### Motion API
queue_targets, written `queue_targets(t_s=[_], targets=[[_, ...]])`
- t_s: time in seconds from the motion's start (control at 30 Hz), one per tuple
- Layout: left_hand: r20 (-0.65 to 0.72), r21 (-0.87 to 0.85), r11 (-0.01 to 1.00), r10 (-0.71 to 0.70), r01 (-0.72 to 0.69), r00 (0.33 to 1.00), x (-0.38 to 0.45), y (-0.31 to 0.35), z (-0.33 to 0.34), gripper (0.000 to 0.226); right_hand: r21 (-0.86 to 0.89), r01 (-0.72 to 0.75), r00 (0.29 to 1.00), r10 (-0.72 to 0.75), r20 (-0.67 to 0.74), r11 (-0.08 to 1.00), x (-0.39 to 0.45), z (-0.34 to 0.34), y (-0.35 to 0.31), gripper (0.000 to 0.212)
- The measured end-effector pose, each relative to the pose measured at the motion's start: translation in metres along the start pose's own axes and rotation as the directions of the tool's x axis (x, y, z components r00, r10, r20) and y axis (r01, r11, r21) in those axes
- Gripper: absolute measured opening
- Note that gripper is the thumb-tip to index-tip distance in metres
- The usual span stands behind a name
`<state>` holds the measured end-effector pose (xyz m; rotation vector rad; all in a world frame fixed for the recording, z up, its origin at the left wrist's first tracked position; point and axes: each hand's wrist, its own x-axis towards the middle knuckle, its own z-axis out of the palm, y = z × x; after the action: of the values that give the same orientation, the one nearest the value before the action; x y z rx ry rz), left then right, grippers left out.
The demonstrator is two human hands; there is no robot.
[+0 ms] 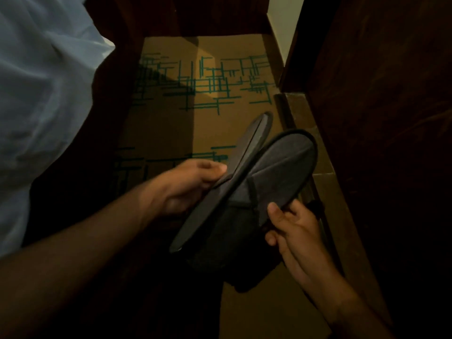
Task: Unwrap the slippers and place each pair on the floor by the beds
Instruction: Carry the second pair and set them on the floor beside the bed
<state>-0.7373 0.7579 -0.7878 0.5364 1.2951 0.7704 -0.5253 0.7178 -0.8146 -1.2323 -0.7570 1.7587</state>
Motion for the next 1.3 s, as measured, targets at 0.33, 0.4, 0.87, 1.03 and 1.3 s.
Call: queue_targets(t_s=[0.33,0.4,0.87,1.03,1.3], targets=[[0.018,0.709,0.695,0.153,-0.121,0.988,0.087,0.039,-0.001,0.014,0.136,-0.165,0.935,0.199,-0.293,0.977,-0.011,-0.034,0.050,0.016],[0.034,0.820,0.554,0.202,-0.143,0.979,0.103,0.029,-0.001,0.020,0.140,-0.250,0.894,0.284,-0.346,0.958,-0.016,-0.039,0.066,0.014],[-0.064,0.870,0.468,0.417,-0.154,0.906,0.134,-0.068,-0.005,0.016,0.382,-0.518,0.696,0.637,-0.332,0.765,-0.031,-0.038,0.125,0.016],[0.021,0.904,0.377,0.429,-0.200,0.903,0.138,-0.061,-0.005,0.022,0.402,-0.581,0.666,0.697,-0.263,0.707,-0.023,-0.038,0.110,0.016],[0.030,0.917,0.350,0.421,-0.193,0.906,0.141,-0.060,-0.005,0.018,0.535,-0.469,0.710,0.660,-0.244,0.702,-0.016,-0.026,0.113,0.017]])
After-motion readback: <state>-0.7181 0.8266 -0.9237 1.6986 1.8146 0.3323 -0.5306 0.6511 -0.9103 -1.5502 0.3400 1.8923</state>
